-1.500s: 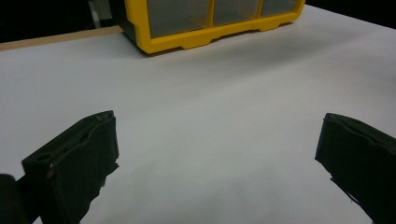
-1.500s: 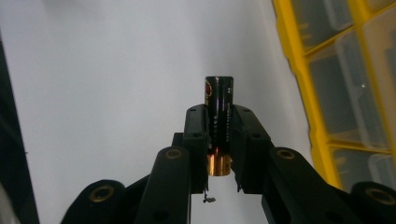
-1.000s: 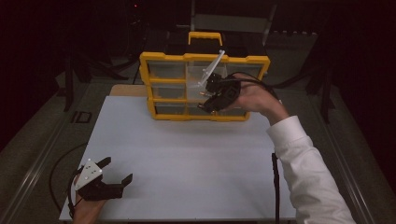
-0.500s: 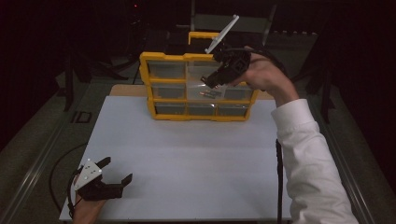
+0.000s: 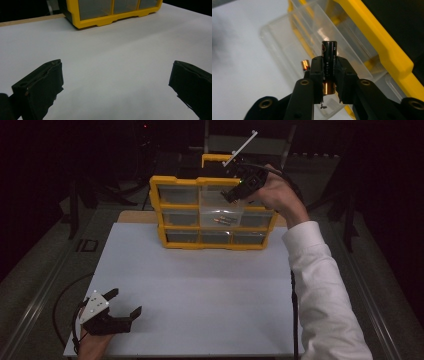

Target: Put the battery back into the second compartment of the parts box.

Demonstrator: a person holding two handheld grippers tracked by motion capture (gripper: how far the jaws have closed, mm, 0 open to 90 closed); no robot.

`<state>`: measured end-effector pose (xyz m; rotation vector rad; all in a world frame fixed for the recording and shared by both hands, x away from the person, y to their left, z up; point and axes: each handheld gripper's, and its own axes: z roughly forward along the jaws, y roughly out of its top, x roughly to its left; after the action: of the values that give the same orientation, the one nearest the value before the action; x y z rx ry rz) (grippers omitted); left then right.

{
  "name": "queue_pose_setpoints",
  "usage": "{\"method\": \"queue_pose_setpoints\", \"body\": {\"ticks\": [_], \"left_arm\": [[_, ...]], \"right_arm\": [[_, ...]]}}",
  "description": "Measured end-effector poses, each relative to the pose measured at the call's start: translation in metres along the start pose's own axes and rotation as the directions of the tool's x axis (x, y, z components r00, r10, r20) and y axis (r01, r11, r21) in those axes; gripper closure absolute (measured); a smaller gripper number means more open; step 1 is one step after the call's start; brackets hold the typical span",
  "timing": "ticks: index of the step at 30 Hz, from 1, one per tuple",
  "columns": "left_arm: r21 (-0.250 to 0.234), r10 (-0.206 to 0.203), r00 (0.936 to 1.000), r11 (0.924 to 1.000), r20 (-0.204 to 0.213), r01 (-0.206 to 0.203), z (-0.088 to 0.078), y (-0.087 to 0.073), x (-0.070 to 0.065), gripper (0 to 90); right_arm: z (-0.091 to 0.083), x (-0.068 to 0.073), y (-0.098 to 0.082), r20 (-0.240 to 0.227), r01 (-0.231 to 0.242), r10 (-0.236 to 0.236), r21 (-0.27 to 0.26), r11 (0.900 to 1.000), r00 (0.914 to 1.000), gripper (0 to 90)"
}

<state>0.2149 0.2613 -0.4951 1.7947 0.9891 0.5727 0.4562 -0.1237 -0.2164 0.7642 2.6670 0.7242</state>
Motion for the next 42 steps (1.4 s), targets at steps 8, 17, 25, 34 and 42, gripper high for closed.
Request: {"method": "queue_pose_setpoints", "body": {"ticks": [8,17,25,34,42], "left_arm": [[-0.001,-0.001,1.0,1.0,-0.002,0.001,0.0,0.0,0.0,0.1],[-0.001,0.001,1.0,1.0,-0.001,-0.001,0.001,0.0,-0.001,0.1],[0.001,0.003,1.0,1.0,0.0,-0.003,0.001,0.001,-0.002,0.1],[-0.006,-0.002,1.0,1.0,-0.003,0.002,0.001,0.0,-0.001,0.1],[-0.008,-0.002,1.0,1.0,-0.004,0.002,0.001,0.0,-0.001,0.1]], "right_arm": [[0.005,-0.005,-0.008,0.103,-0.054,0.057,-0.033,0.998,0.9931,13.5],[-0.013,0.004,-0.027,0.066,-0.033,0.039,-0.084,0.996,0.9971,11.9],[-0.008,0.016,-0.053,0.036,-0.017,0.02,-0.078,0.997,0.9992,11.1],[0.007,0.03,-0.089,0.023,-0.008,0.011,-0.118,0.993,0.9997,11.2],[0.03,0.044,-0.14,0.075,-0.039,0.053,-0.183,0.982,0.9958,11.4]]}}
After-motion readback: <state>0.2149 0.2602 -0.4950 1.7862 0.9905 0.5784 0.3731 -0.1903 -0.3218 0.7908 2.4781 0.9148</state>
